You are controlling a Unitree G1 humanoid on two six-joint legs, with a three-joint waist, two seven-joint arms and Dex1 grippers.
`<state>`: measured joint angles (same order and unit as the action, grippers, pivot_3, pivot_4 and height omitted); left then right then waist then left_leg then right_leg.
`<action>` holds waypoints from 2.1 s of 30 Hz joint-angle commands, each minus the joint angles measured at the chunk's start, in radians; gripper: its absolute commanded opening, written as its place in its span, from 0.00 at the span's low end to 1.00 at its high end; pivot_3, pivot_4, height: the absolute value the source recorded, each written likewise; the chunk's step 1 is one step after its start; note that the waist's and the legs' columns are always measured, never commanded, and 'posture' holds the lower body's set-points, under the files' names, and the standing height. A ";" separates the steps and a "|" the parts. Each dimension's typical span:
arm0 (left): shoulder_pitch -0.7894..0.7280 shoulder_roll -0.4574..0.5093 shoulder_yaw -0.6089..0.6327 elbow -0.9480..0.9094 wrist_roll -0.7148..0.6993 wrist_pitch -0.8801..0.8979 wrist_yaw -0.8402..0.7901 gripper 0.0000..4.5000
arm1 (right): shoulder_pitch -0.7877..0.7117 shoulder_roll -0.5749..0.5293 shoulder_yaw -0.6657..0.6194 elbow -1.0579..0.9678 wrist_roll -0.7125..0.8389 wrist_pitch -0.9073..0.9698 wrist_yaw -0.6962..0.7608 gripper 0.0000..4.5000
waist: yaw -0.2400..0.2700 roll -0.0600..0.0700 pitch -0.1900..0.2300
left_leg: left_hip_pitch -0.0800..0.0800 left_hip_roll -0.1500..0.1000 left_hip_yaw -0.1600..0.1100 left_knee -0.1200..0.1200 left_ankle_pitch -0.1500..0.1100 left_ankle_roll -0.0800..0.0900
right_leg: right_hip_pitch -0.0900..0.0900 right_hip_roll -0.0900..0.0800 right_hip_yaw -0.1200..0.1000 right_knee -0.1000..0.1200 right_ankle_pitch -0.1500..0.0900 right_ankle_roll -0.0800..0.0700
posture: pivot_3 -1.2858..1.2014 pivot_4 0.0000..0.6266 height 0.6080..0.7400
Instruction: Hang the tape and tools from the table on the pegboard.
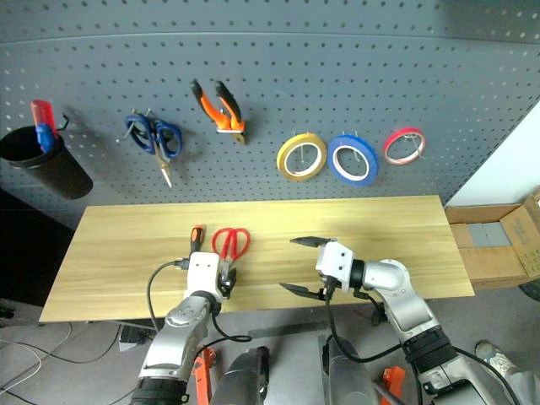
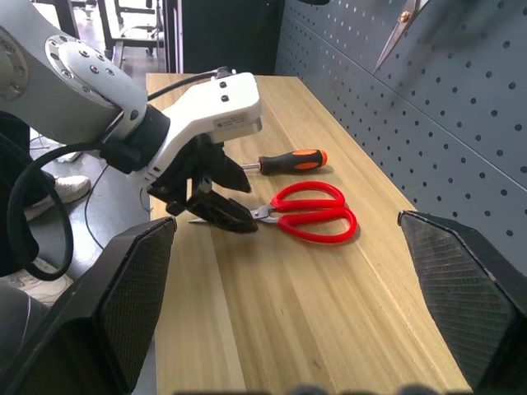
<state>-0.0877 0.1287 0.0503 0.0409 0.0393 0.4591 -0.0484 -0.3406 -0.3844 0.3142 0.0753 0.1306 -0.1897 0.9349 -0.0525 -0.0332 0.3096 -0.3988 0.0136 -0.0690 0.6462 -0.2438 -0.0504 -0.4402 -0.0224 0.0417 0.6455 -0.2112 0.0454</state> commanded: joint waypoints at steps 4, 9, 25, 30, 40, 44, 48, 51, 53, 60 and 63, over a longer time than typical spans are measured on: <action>0.010 -0.009 0.025 0.017 -0.038 0.080 -0.007 0.66 | -0.012 0.008 -0.023 -0.033 0.011 0.017 -0.017 1.00 | -0.001 0.000 0.000 | 0.001 0.000 0.000 0.000 0.000 0.000 | 0.001 0.000 0.000 0.000 0.000 0.000 | 0.50 0.49 1.00; -0.028 0.005 0.006 0.078 -0.065 0.103 -0.070 0.66 | 0.001 0.005 -0.018 -0.052 0.013 0.036 -0.012 1.00 | -0.001 0.001 0.000 | 0.002 0.000 0.000 0.000 0.000 0.000 | 0.002 0.000 0.000 0.001 0.000 0.000 | 0.50 0.51 1.00; -0.141 0.076 0.010 0.184 -0.075 0.112 -0.139 0.22 | -0.012 0.009 -0.030 -0.051 0.012 0.059 -0.024 1.00 | -0.004 0.001 0.000 | 0.004 0.000 0.000 0.000 0.000 0.000 | 0.003 0.000 0.000 0.001 0.000 0.000 | 0.50 0.51 1.00; -0.133 0.070 0.013 0.166 -0.076 0.120 -0.126 0.22 | -0.017 0.012 -0.034 -0.041 0.011 0.058 -0.023 1.00 | -0.004 0.001 0.000 | 0.004 0.000 0.000 0.000 0.000 0.000 | 0.003 0.000 0.000 0.001 0.000 0.000 | 0.50 0.50 1.00; -0.059 0.083 -0.034 -0.039 -0.045 0.113 -0.110 0.22 | -0.050 0.018 -0.046 0.002 0.010 0.033 -0.025 1.00 | -0.004 0.001 0.000 | 0.003 0.000 0.000 -0.001 0.000 0.000 | 0.002 0.000 0.001 0.000 0.000 0.000 | 0.51 0.45 1.00; 0.012 0.098 -0.059 -0.228 0.000 0.107 -0.080 0.22 | -0.042 0.006 -0.064 -0.032 0.033 0.034 -0.017 1.00 | 0.003 0.000 -0.001 | 0.000 0.000 -0.001 0.000 0.000 0.000 | 0.000 0.000 0.000 0.000 0.000 0.000 | 0.51 0.40 1.00; 0.072 0.119 -0.097 -0.368 0.054 0.084 -0.065 0.22 | -0.032 0.007 -0.080 -0.077 0.051 0.048 -0.020 1.00 | 0.012 0.000 -0.005 | 0.000 0.000 -0.001 0.000 0.000 0.000 | 0.000 0.000 0.000 0.000 0.000 0.000 | 0.52 0.36 1.00; 0.129 0.149 -0.139 -0.449 0.103 0.042 -0.067 0.22 | -0.027 0.015 -0.088 -0.104 0.056 0.058 -0.035 1.00 | 0.015 -0.001 -0.010 | 0.000 0.000 0.000 -0.001 0.000 0.000 | 0.000 0.000 0.000 -0.001 0.000 0.000 | 0.53 0.33 1.00; 0.188 0.178 -0.159 -0.525 0.149 0.001 -0.064 0.22 | -0.027 0.028 -0.096 -0.124 0.060 0.063 -0.059 1.00 | 0.017 -0.002 -0.014 | 0.000 0.000 0.000 -0.001 0.000 0.000 | 0.000 0.000 0.000 -0.001 0.000 0.000 | 0.54 0.30 1.00; 0.320 0.169 -0.087 -0.707 0.205 -0.107 0.003 0.22 | -0.037 0.063 -0.130 -0.202 0.126 0.115 -0.099 1.00 | 0.033 -0.003 -0.045 | 0.000 0.000 -0.001 -0.001 0.000 0.000 | 0.000 0.000 0.000 -0.001 0.003 -0.004 | 0.56 0.24 1.00; 0.329 0.167 -0.028 -0.736 0.220 -0.179 0.033 0.22 | -0.040 0.071 -0.131 -0.256 0.190 0.146 -0.078 1.00 | 0.045 -0.003 -0.064 | 0.000 0.000 0.000 0.000 0.000 0.000 | 0.001 0.000 -0.001 -0.001 0.000 0.000 | 0.57 0.18 1.00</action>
<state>0.2403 0.2987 -0.0229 -0.6306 0.2409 0.3405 -0.0436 -0.3707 -0.3243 0.2050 -0.1113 0.2669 -0.0558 0.8474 -0.0070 -0.0361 0.2454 -0.3982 0.0136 -0.0694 0.6456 -0.2437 -0.0506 -0.4397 -0.0226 0.0410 0.6449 -0.2109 0.0448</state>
